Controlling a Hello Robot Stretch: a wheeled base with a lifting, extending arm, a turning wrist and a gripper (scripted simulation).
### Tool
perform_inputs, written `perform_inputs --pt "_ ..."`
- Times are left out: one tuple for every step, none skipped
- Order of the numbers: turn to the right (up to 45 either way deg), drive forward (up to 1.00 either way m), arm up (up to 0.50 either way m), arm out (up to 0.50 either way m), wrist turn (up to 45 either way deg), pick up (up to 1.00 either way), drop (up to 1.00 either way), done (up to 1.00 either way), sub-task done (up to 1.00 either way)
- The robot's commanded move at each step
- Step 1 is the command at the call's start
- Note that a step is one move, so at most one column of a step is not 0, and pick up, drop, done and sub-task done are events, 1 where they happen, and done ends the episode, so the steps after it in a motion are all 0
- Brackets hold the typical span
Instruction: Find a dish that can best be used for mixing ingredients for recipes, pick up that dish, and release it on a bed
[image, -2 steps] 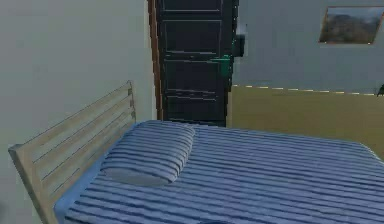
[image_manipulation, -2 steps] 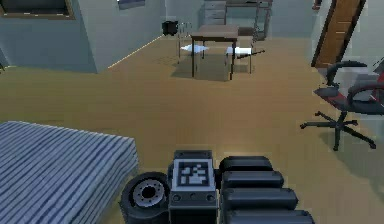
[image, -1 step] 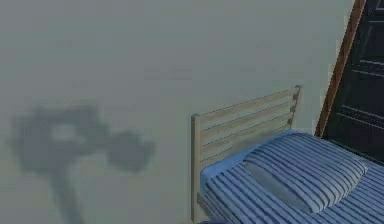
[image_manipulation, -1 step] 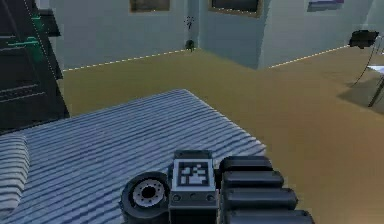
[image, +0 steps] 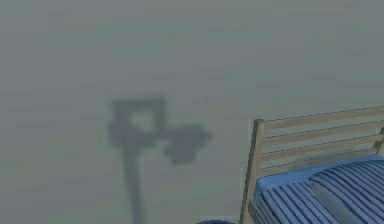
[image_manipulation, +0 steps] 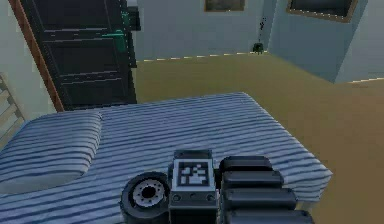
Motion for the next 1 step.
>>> perform_inputs --pt "0.0 0.0 0.0 0.48 0.0 0.0 0.0 0.0 0.0"
